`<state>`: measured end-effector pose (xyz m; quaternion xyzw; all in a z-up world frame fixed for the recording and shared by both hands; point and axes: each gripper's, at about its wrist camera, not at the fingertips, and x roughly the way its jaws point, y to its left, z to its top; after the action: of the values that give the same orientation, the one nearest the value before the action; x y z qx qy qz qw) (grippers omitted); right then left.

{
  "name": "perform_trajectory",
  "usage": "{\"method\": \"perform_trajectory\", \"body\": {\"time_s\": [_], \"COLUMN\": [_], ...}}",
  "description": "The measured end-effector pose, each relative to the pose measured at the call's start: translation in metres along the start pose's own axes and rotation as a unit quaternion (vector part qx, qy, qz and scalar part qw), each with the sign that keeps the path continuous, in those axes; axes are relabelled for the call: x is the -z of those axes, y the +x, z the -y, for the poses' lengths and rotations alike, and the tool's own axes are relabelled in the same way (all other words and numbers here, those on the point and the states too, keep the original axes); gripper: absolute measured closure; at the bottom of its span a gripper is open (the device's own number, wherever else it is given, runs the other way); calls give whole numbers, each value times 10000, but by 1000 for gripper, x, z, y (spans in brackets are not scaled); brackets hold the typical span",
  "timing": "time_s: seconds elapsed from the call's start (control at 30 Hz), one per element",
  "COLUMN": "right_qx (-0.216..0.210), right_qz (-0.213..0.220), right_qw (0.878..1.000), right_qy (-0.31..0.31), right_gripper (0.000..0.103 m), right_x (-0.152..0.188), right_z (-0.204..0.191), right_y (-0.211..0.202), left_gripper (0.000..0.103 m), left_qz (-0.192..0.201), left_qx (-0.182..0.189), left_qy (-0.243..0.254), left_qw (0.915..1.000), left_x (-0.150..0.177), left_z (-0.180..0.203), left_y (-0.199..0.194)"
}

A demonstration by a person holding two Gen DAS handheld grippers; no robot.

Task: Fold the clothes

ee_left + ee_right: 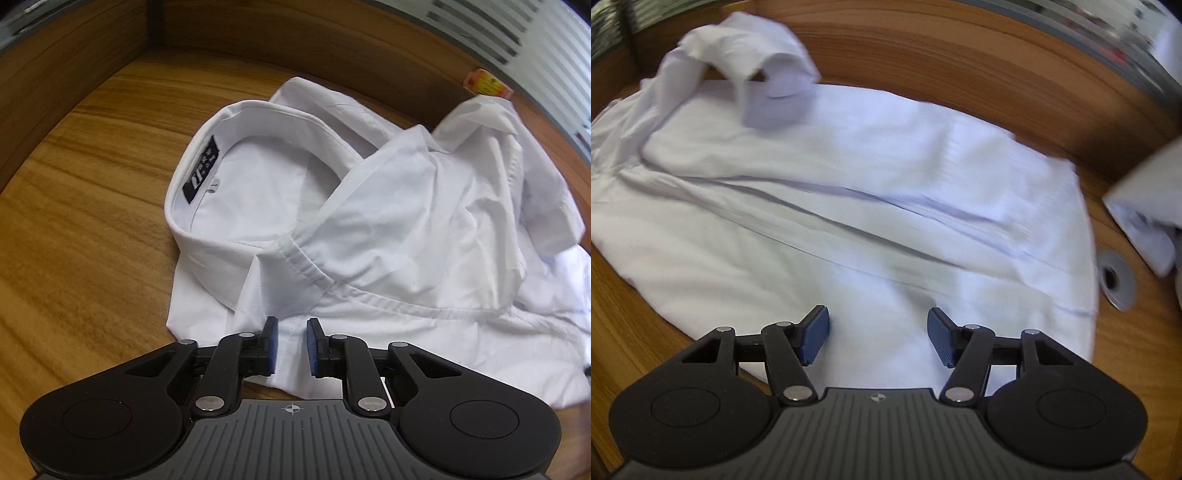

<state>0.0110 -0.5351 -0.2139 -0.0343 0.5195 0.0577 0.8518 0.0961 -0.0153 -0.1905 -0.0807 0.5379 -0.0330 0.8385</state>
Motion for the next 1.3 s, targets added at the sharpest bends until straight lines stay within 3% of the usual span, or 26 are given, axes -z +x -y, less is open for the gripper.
{"method": "perform_trajectory", "body": {"time_s": [0.1,0.23,0.37,0.4,0.47,0.6,0.7,0.8,0.97,1.13,1.23,1.3], "right_qx": [56,127,-50,-140,-215,-48,208,262,-363,-1078,-1476,-1681], "right_qz": [166,395,395,343,240,10,-34,258,566,644,667,668], "right_qw": [9996,9977,9946,9938,9935,9965,9976,9974,9958,9888,9823,9781], "right_qy": [228,528,964,1053,1088,829,663,628,623,812,939,1034], "right_gripper": [46,46,47,51,82,90,89,78,64,62,52,51], "right_x": [6,15,13,12,9,3,-5,-18,-62,-109,-136,-150], "right_z": [26,61,96,102,109,107,102,92,59,21,-3,-15], "right_y": [-17,-39,-30,-24,-12,0,-6,-26,-36,-19,-9,-3], "left_gripper": [68,65,60,60,60,56,53,52,52,52,52,52], "left_qz": [70,169,224,201,177,180,196,144,32,129,192,166], "left_qx": [-178,-234,-293,-321,-373,-463,-524,-582,-644,-597,-528,-475], "left_qy": [-145,-137,-95,-64,-17,49,44,-32,-171,-327,-470,-592], "left_qw": [9997,9995,9993,9993,9991,9988,9984,9982,9978,9976,9973,9970], "left_x": [3,8,12,12,11,10,10,10,11,11,9,8], "left_z": [15,43,72,79,89,98,96,82,55,28,10,-1], "left_y": [-7,-14,-19,-18,-16,-18,-19,-16,-9,-12,-15,-13]}}
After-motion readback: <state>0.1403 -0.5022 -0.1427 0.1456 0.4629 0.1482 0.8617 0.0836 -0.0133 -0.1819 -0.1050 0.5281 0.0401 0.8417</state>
